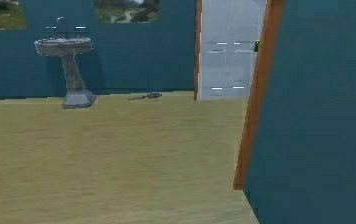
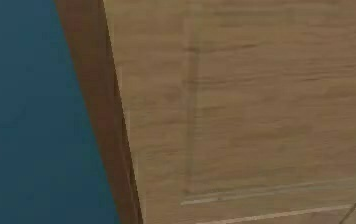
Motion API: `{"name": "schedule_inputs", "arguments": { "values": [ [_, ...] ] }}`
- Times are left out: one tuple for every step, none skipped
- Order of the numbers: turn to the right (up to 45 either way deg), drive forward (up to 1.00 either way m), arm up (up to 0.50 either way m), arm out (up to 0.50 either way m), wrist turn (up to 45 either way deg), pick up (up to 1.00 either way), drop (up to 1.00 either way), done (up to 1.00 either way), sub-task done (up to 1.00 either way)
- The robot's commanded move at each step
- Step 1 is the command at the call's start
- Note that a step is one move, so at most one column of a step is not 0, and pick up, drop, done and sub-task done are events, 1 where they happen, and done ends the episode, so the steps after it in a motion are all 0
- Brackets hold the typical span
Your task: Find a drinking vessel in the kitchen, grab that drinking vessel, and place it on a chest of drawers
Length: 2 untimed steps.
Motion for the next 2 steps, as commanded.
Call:
{"name": "schedule_inputs", "arguments": {
  "values": [
    [0.0,0.35,0.0,0.0,0.0,0.0,0.0,0.0,0.0],
    [-45.0,0.0,0.0,0.0,0.0,0.0,0.0,0.0,0.0]
  ]
}}
